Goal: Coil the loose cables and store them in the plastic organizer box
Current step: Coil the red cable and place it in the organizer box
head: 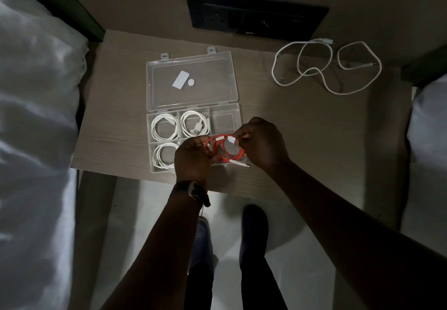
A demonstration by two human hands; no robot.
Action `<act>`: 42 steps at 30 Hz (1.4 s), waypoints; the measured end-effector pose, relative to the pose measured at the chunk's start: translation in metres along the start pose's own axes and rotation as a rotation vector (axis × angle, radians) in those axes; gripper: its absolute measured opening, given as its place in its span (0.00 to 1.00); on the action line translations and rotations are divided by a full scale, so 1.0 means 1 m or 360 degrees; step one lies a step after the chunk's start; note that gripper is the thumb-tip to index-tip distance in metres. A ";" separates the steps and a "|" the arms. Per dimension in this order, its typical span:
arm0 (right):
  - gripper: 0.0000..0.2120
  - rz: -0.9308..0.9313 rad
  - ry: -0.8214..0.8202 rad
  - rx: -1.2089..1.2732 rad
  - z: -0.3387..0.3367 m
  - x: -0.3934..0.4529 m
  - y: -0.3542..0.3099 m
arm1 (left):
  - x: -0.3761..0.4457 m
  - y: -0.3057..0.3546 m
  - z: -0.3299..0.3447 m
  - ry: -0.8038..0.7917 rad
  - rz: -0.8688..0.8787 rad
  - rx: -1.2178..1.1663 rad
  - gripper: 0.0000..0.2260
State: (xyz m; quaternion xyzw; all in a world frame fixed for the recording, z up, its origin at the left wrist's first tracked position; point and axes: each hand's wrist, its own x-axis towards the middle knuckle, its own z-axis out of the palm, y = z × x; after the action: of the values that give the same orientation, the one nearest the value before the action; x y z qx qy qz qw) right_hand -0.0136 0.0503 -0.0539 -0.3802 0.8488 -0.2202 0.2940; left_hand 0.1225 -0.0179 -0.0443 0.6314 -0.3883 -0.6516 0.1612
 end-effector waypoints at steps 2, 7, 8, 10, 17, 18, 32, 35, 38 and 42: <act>0.06 -0.0002 0.0002 0.0001 0.001 0.000 0.000 | -0.001 -0.006 0.001 0.0082 0.0338 0.0575 0.09; 0.06 -0.0025 0.0046 -0.0008 0.002 -0.002 0.001 | -0.016 -0.018 0.004 0.0257 0.0940 0.1119 0.12; 0.06 -0.0037 0.0047 -0.0004 0.002 -0.002 0.001 | -0.017 -0.020 0.003 0.0256 0.1005 0.1126 0.12; 0.06 -0.0062 0.0037 -0.0011 0.002 -0.002 0.001 | -0.018 -0.020 0.001 0.0229 0.1088 0.1183 0.14; 0.06 -0.0103 0.0059 -0.0084 0.005 -0.001 0.001 | -0.010 -0.012 -0.005 0.0166 0.1034 0.1232 0.13; 0.06 -0.0107 0.0066 -0.0098 0.006 -0.001 0.001 | -0.008 -0.009 -0.004 0.0170 0.0999 0.1209 0.11; 0.06 -0.0334 0.0122 -0.0195 0.019 -0.006 0.014 | -0.004 -0.011 -0.001 -0.0042 0.1190 0.1604 0.06; 0.10 -0.0281 0.0161 -0.0155 0.021 -0.001 0.013 | -0.002 -0.004 -0.001 -0.0119 0.1189 0.1641 0.07; 0.14 -0.0205 0.0233 -0.0036 0.020 0.003 0.008 | 0.001 0.000 -0.001 -0.0224 0.1196 0.1677 0.10; 0.15 -0.0165 0.0385 0.0081 0.018 -0.009 0.004 | -0.004 0.001 -0.001 -0.0273 0.1251 0.1723 0.08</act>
State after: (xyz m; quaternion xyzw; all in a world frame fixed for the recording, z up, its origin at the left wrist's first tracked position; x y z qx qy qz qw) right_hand 0.0008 0.0574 -0.0663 -0.3866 0.8514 -0.3009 0.1873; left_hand 0.1239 -0.0159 -0.0410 0.3809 -0.8724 -0.3059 0.0155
